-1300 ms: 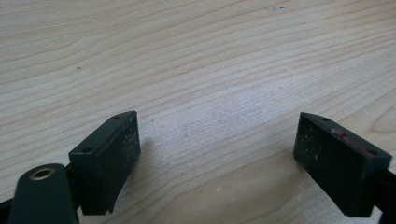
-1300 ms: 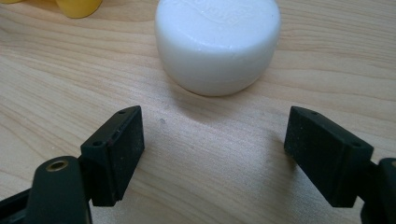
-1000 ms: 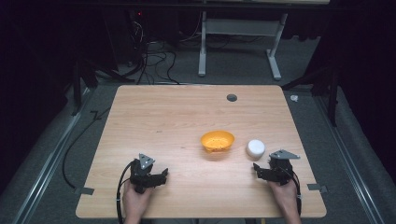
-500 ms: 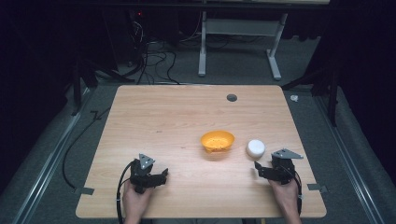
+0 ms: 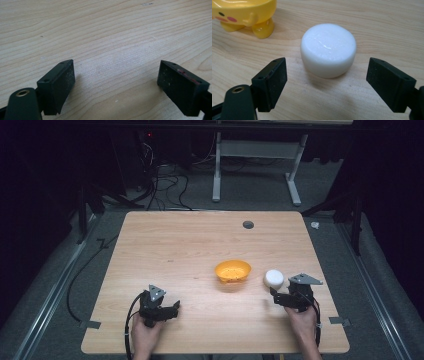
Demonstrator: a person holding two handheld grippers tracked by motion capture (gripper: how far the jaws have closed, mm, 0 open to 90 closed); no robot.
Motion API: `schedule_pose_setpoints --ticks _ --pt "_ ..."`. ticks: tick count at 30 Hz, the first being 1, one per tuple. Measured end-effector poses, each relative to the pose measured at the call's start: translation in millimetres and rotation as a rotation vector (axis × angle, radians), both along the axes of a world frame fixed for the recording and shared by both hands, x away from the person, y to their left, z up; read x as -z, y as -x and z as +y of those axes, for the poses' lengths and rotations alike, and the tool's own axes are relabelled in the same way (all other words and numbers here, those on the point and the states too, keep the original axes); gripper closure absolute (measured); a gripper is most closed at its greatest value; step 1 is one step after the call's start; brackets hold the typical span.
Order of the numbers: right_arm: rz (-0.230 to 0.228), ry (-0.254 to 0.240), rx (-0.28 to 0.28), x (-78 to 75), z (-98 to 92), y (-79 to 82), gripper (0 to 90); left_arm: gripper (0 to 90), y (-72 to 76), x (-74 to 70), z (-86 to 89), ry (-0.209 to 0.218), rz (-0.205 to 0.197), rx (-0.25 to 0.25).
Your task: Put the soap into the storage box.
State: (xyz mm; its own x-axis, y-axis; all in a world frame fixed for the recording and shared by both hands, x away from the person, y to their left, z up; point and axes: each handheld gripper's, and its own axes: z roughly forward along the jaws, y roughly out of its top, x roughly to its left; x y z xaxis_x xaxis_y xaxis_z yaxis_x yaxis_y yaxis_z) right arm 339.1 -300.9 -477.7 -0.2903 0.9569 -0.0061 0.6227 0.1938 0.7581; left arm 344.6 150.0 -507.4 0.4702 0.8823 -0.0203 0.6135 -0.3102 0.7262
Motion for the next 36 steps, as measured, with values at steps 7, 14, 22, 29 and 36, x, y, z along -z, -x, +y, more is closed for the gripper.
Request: schedule_pose_setpoints --ticks 7,14,22,29,36 --pt "-0.003 -0.013 0.015 0.1 2.8 -9.3 16.8 14.9 0.0 0.0 0.0 0.0 0.0 0.0" --pt "0.01 -0.007 0.015 0.5 7.6 -22.7 15.1 14.9 0.0 0.0 0.0 0.0 0.0 0.0" --pt "0.033 0.002 0.023 7.4 11.1 -33.6 14.6 15.0 0.1 0.0 0.1 0.0 0.0 0.0" --pt "0.05 0.006 0.028 12.2 13.0 -38.1 14.7 14.9 0.1 0.0 0.1 0.001 0.0 0.0" --pt "0.075 -0.011 0.035 18.4 12.9 -42.8 16.0 14.9 0.1 0.0 0.1 0.001 0.0 0.001"
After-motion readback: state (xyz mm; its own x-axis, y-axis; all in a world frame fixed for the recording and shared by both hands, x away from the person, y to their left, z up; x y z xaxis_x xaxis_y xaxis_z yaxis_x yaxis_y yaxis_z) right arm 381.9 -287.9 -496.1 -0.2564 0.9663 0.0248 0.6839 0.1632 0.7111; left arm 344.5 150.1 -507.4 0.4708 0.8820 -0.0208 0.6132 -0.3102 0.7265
